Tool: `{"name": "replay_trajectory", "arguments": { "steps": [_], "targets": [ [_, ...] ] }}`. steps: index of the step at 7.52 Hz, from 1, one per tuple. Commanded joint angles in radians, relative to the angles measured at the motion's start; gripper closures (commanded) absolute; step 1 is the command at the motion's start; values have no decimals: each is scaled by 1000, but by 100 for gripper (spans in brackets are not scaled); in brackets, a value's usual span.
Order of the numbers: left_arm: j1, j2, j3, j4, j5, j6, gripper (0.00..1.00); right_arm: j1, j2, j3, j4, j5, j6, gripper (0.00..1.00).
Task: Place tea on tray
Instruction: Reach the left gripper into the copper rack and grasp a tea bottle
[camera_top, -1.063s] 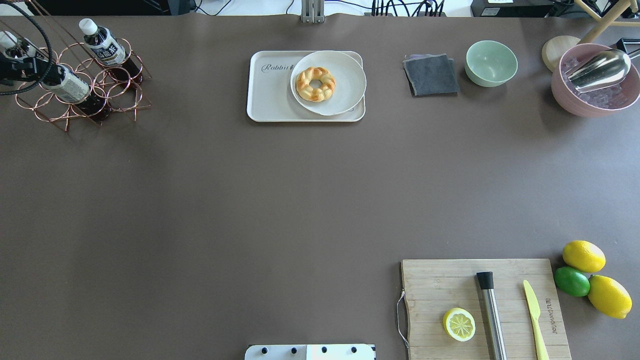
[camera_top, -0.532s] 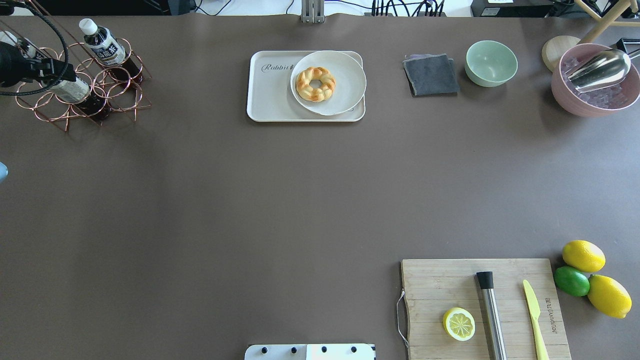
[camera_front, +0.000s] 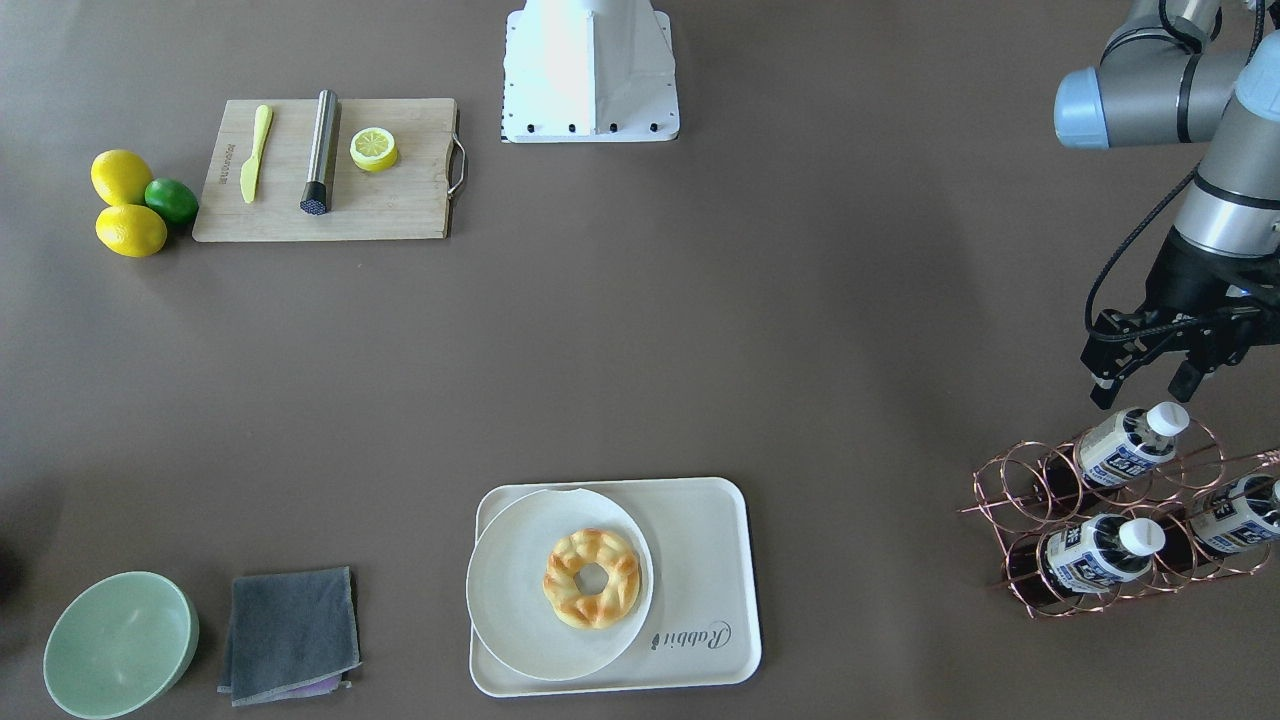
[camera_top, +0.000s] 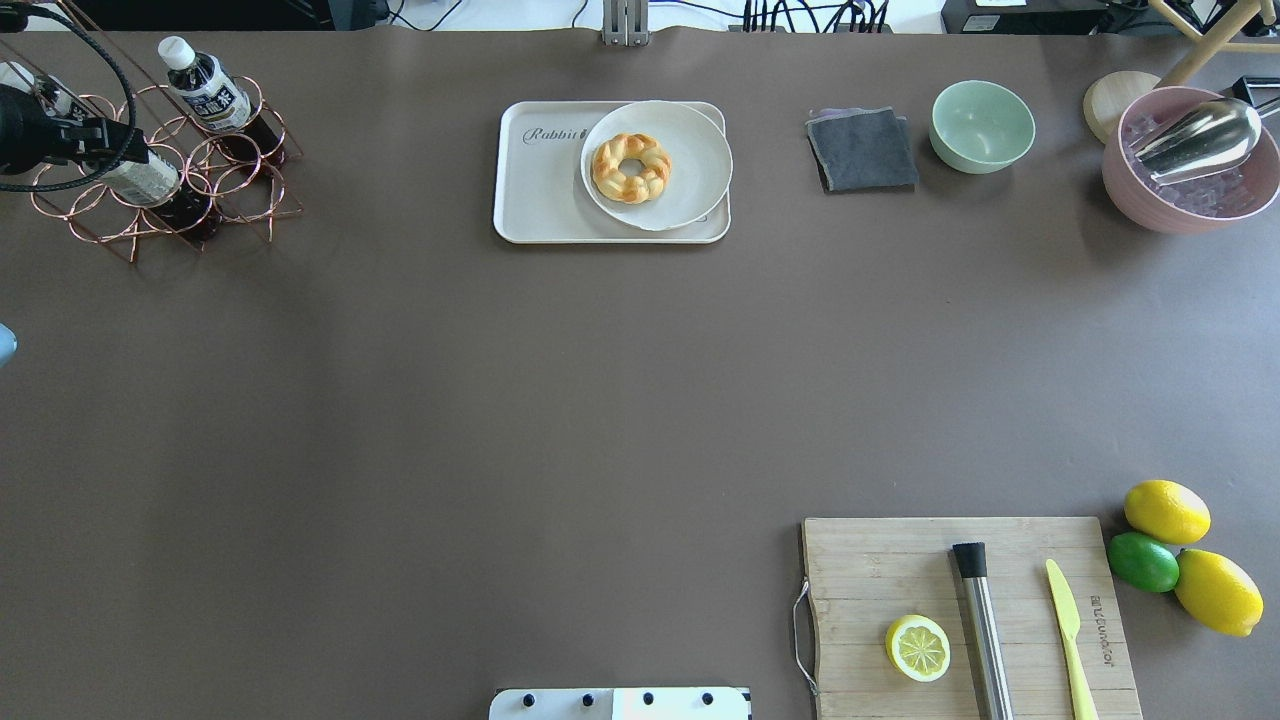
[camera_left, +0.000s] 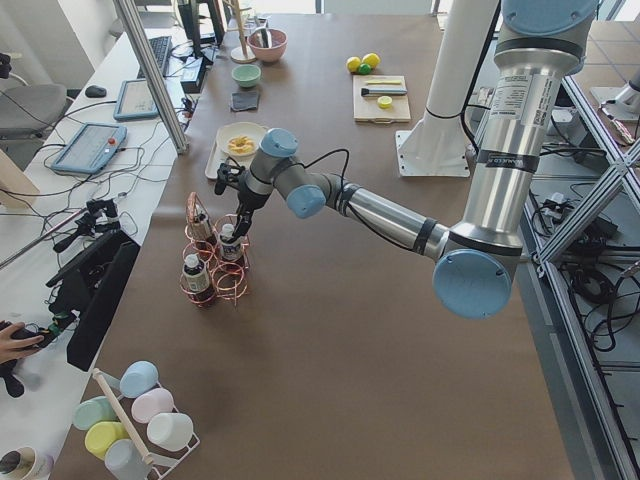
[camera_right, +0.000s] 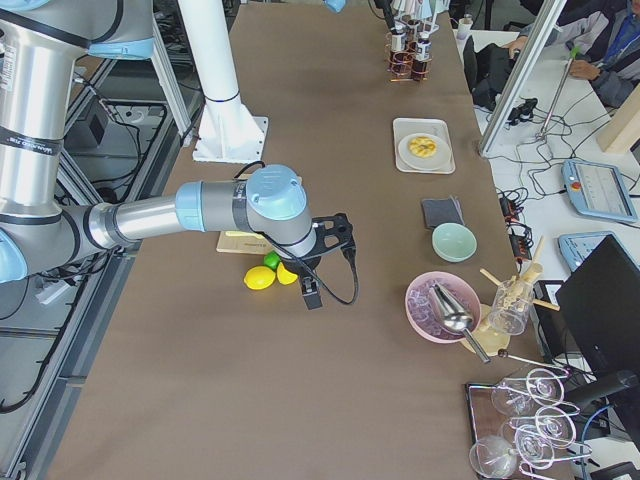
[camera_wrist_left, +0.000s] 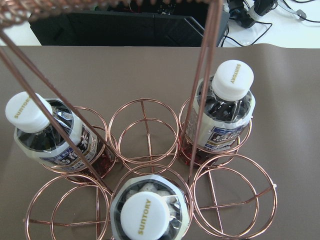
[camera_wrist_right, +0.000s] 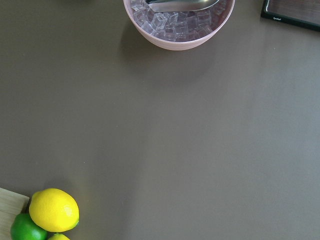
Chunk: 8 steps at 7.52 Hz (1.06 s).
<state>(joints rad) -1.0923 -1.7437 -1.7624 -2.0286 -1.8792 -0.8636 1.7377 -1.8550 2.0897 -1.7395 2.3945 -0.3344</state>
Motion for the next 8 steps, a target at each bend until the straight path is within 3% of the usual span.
{"name": "replay_trajectory", "arguments": {
  "steps": [1, 7, 8],
  "targets": [
    [-1, 4, 4, 2, 2, 0, 15, 0, -3, 1, 0, 2, 0, 0],
    [-21, -10, 32, 10, -4, 45, 20, 0, -6, 4, 2, 2, 0, 0],
    [-21, -16, 34, 13, -3, 43, 28, 0, -7, 3, 2, 2, 0, 0]
  ]
}}
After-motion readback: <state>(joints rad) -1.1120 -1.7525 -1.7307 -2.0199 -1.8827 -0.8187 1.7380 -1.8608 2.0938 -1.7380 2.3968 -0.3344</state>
